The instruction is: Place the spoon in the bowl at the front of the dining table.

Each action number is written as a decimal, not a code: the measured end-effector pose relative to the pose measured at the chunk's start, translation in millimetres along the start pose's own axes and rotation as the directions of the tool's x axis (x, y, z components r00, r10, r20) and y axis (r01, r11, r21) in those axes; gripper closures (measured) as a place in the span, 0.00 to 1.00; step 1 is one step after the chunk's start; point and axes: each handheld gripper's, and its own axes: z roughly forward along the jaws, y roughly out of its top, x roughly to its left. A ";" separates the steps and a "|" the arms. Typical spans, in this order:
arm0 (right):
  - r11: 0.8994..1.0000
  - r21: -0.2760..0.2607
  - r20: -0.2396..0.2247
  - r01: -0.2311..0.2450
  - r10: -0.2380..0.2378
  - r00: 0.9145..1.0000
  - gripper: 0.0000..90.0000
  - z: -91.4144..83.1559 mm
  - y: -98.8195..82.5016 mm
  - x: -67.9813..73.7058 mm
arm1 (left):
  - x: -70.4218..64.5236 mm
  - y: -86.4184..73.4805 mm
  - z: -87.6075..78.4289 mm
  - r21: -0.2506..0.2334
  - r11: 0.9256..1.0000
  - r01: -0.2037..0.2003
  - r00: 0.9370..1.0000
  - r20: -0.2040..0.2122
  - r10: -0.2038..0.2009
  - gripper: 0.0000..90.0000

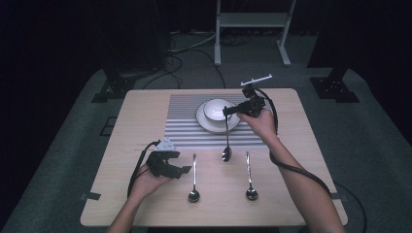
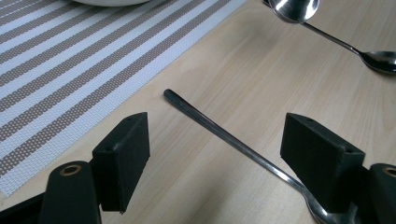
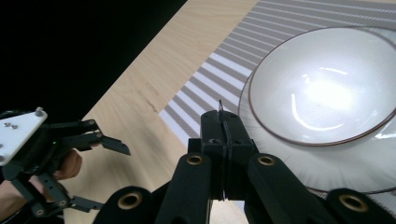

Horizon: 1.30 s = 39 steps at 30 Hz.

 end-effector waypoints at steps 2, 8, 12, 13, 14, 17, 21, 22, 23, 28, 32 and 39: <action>1.000 -0.003 0.011 -0.003 0.003 1.000 0.99 -0.1 2.5 -1.6 | 1.6 -0.5 -1.1 -0.005 1.000 0.011 1.000 -0.010 -0.011 0.23; 1.000 -0.015 0.029 -0.016 0.017 0.999 0.99 -0.6 10.1 -7.9 | 6.3 -2.3 -2.9 -0.006 1.000 0.026 0.999 -0.023 -0.027 0.21; 0.999 -0.025 0.038 -0.024 0.025 0.999 0.99 -2.4 16.4 -10.9 | 7.2 -4.2 -0.7 0.006 1.000 0.028 0.999 -0.027 -0.028 0.21; 0.999 -0.026 0.043 -0.025 0.026 0.999 0.99 -3.1 18.0 -11.2 | 7.2 -4.2 -0.7 0.006 1.000 0.028 0.999 -0.027 -0.028 0.21; 0.999 -0.027 0.051 -0.024 0.025 0.998 0.99 -3.7 19.7 -11.4 | 6.9 -4.3 0.2 0.012 1.000 0.027 0.999 -0.025 -0.027 0.21; 0.999 -0.039 0.060 -0.023 0.026 0.998 0.99 -6.1 24.7 -13.1 | 5.7 -3.7 0.7 0.015 0.999 0.029 0.999 -0.024 -0.028 0.20; 0.999 -0.045 0.071 -0.029 0.032 0.997 0.99 -7.5 28.3 -14.2 | 4.8 -3.5 1.5 0.012 0.999 0.033 0.999 -0.023 -0.033 0.20; 0.998 -0.048 0.075 -0.033 0.037 0.997 0.99 -8.2 31.0 -15.3 | 4.9 -3.4 1.5 0.014 0.999 0.032 0.999 -0.024 -0.031 0.20; 0.998 -0.048 0.075 -0.033 0.037 0.997 0.99 -8.2 31.0 -15.3 | 4.9 -3.4 1.5 0.014 0.999 0.032 0.999 -0.024 -0.031 0.20; 0.997 -0.059 0.087 -0.042 0.047 0.995 0.99 -8.4 38.5 -17.6 | 6.0 -3.2 -0.6 0.007 0.999 0.034 0.999 -0.028 -0.033 0.20; 0.997 -0.065 0.090 -0.044 0.049 0.995 0.99 -7.3 42.8 -18.4 | 6.9 -3.3 -2.5 -0.001 0.999 0.035 0.999 -0.030 -0.035 0.20; 0.996 -0.075 0.108 -0.042 0.050 0.993 0.99 -7.2 51.9 -20.1 | 8.1 -3.8 -3.1 0.000 0.999 0.041 0.999 -0.027 -0.041 0.20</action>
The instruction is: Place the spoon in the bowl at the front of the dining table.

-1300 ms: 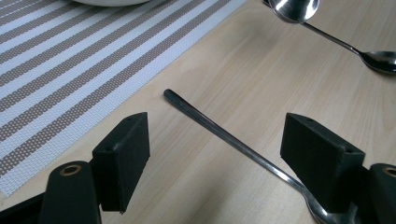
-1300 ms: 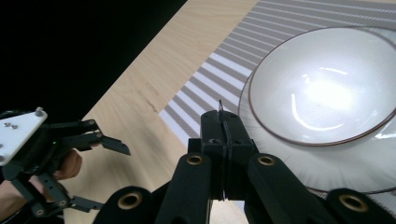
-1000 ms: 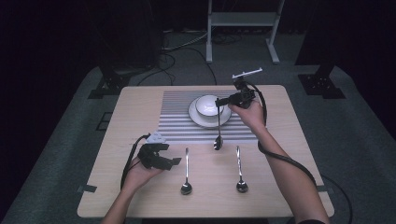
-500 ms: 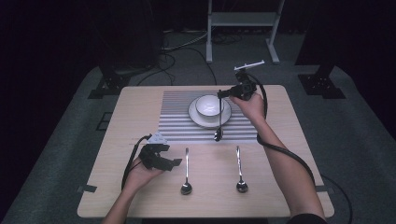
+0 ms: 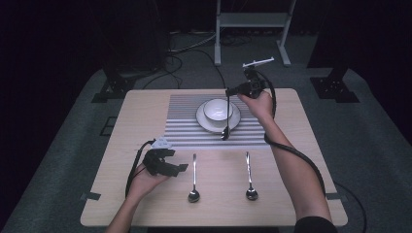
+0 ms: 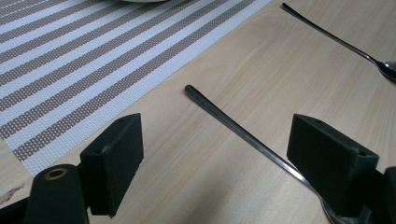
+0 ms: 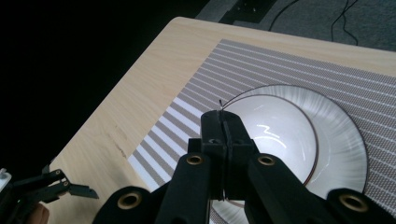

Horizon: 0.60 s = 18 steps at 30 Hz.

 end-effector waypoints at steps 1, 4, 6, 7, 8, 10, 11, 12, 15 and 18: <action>1.000 -0.003 0.002 0.000 0.000 1.000 0.99 -0.1 1.3 -0.3 | 0.2 0.0 -0.1 -0.001 1.000 0.001 1.000 0.001 -0.001 0.20; 1.000 -0.008 0.011 0.000 0.001 1.000 0.99 0.1 5.1 -0.5 | 0.4 0.1 -0.3 -0.003 1.000 0.003 1.000 0.001 -0.003 0.20; 1.000 -0.011 0.013 -0.005 0.005 1.000 0.99 0.5 7.8 -1.2 | 0.8 0.1 -0.6 -0.004 1.000 0.004 1.000 0.002 -0.004 0.20; 1.000 -0.013 0.014 -0.006 0.006 1.000 0.99 0.9 9.0 -1.5 | 0.8 0.0 -0.7 -0.004 1.000 0.004 1.000 0.001 -0.004 0.20; 1.000 -0.017 0.014 -0.007 0.007 1.000 0.99 1.3 10.1 -1.7 | 0.8 0.0 -0.9 -0.005 1.000 0.006 1.000 0.002 -0.006 0.20; 1.000 -0.024 0.009 -0.011 0.011 1.000 0.99 2.0 12.0 -2.7 | 0.9 0.0 -1.4 -0.006 1.000 0.005 1.000 0.002 -0.005 0.20; 1.000 -0.026 0.009 -0.013 0.013 1.000 0.99 2.3 12.8 -3.1 | 0.9 -0.1 -1.4 -0.007 1.000 0.008 1.000 0.003 -0.008 0.20; 1.000 -0.027 0.014 -0.011 0.011 1.000 0.99 2.6 13.7 -3.1 | 1.1 -0.1 -1.5 -0.005 1.000 0.008 1.000 0.004 -0.008 0.20; 1.000 -0.025 0.021 -0.005 0.005 1.000 0.99 3.6 17.2 -1.9 | 1.4 -0.5 -0.8 -0.006 1.000 0.008 1.000 0.005 -0.008 0.20; 1.000 -0.028 0.025 0.000 0.000 1.000 0.99 4.5 21.1 0.0 | 1.0 -0.3 -0.5 -0.007 1.000 0.009 1.000 0.006 -0.009 0.20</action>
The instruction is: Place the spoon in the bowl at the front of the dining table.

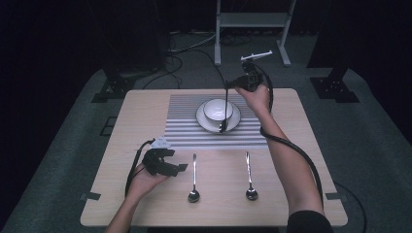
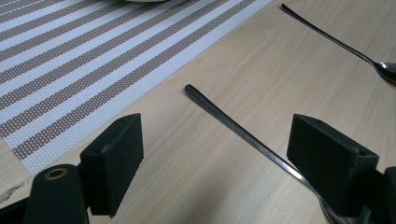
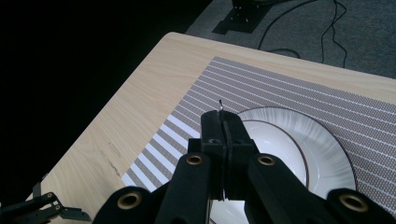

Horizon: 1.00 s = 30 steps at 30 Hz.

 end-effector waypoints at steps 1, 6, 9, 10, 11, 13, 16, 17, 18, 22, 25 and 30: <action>1.000 0.002 0.001 0.000 0.000 1.000 0.99 0.3 0.9 0.3 | 0.1 0.0 -0.2 -0.001 1.000 0.000 1.000 0.000 0.000 0.20; 1.000 0.000 0.010 -0.007 0.007 1.000 0.99 2.6 4.8 -0.3 | 1.8 -0.9 -0.8 0.002 1.000 0.000 1.000 -0.004 0.000 0.20; 1.000 -0.006 0.019 -0.010 0.010 1.000 0.99 3.6 7.3 -1.8 | 2.6 -1.1 -0.9 0.008 1.000 0.000 1.000 -0.005 0.000 0.20; 1.000 -0.006 0.020 -0.012 0.012 1.000 0.99 3.7 8.0 -1.9 | 2.6 -1.0 -1.1 0.006 1.000 0.001 1.000 -0.005 -0.001 0.20; 1.000 -0.006 0.021 -0.013 0.013 1.000 0.99 4.0 8.9 -2.2 | 2.6 -0.9 -1.3 0.005 1.000 -0.001 1.000 -0.005 0.001 0.20; 1.000 -0.009 0.026 -0.014 0.014 1.000 0.99 4.5 11.0 -2.4 | 2.5 -0.7 -1.3 0.007 1.000 -0.002 1.000 -0.005 0.002 0.20; 1.000 -0.016 0.023 -0.016 0.016 1.000 0.99 5.5 14.0 -2.1 | 2.1 -1.2 -0.3 0.006 1.000 0.002 1.000 -0.004 -0.002 0.20; 1.000 -0.014 0.025 -0.013 0.013 1.000 0.99 6.1 15.1 -2.0 | 2.2 -1.2 -0.3 0.005 1.000 0.002 1.000 -0.004 -0.002 0.20; 1.000 -0.015 0.027 -0.011 0.012 1.000 0.99 6.6 15.9 -2.0 | 2.2 -1.2 -0.5 0.005 1.000 0.002 1.000 -0.004 -0.002 0.20; 1.000 -0.015 0.034 -0.010 0.010 0.999 0.99 8.3 19.0 -3.0 | 2.4 -1.1 -1.1 0.004 1.000 0.004 1.000 -0.005 -0.004 0.20; 1.000 -0.020 0.039 -0.015 0.016 0.999 0.99 10.0 23.5 -4.2 | 3.0 -1.6 -1.4 0.003 1.000 0.004 1.000 -0.005 -0.004 0.20; 0.999 -0.036 0.042 -0.023 0.024 0.999 0.99 11.2 28.0 -6.7 | 3.4 -2.0 -2.6 0.002 1.000 0.006 1.000 -0.006 -0.006 0.20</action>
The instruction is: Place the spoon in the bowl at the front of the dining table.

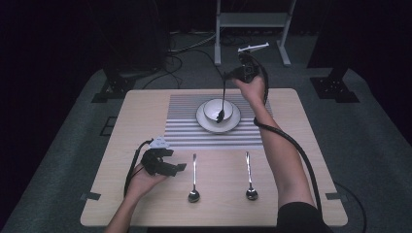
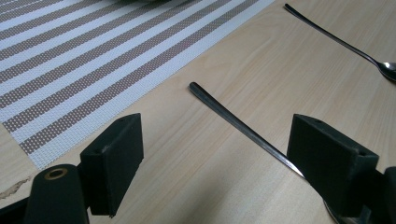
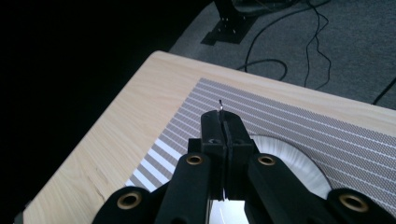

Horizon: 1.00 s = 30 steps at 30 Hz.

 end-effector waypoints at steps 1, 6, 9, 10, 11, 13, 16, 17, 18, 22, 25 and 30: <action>1.000 0.000 0.000 0.000 0.000 1.000 0.99 0.0 0.0 0.0 | 0.0 0.0 0.0 0.000 1.000 0.000 1.000 0.000 0.000 0.20; 0.999 -0.018 0.013 -0.031 0.032 0.999 0.99 1.8 0.8 -9.6 | -2.9 0.3 3.0 0.005 1.000 -0.007 1.000 0.006 0.007 0.20; 0.999 -0.028 0.021 -0.044 0.044 0.999 0.99 0.9 1.1 -14.2 | -3.4 -0.1 4.6 0.008 1.000 -0.007 1.000 0.007 0.007 0.20; 0.998 -0.031 0.025 -0.051 0.052 0.998 0.99 0.4 1.2 -15.9 | -3.3 -0.2 5.0 0.011 1.000 -0.009 1.000 0.009 0.008 0.20; 0.998 -0.038 0.030 -0.052 0.053 0.998 0.99 -0.1 1.1 -17.6 | -3.6 -0.4 5.5 0.014 1.000 -0.010 1.000 0.008 0.010 0.20; 0.997 -0.049 0.042 -0.062 0.064 0.997 0.99 -1.1 0.7 -21.6 | -3.7 -0.5 5.5 0.015 1.000 -0.010 1.000 0.010 0.010 0.20; 0.996 -0.053 0.059 -0.065 0.068 0.996 0.98 -0.5 -0.4 -25.2 | -3.7 -0.7 4.9 0.015 1.000 -0.009 1.000 0.007 0.009 0.20; 0.997 -0.050 0.069 -0.064 0.067 0.995 0.98 0.4 -0.6 -25.7 | -3.8 -0.7 4.7 0.012 1.000 -0.008 1.000 0.007 0.008 0.20; 0.997 -0.048 0.082 -0.057 0.061 0.995 0.98 1.4 -0.4 -25.4 | -3.8 -0.6 4.7 0.012 1.000 -0.008 1.000 0.008 0.008 0.20; 0.998 -0.051 0.088 -0.047 0.051 0.995 0.98 4.0 1.5 -21.3 | -4.8 -0.6 4.6 0.012 1.000 -0.011 1.000 0.009 0.011 0.20; 0.998 -0.057 0.099 -0.035 0.040 0.994 0.98 5.9 1.8 -18.6 | -4.8 -0.9 4.1 0.009 1.000 -0.010 1.000 0.008 0.010 0.20; 0.998 -0.063 0.108 -0.030 0.037 0.994 0.98 10.4 -2.3 -19.2 | -4.1 -1.4 3.0 0.007 1.000 -0.007 1.000 0.008 0.007 0.20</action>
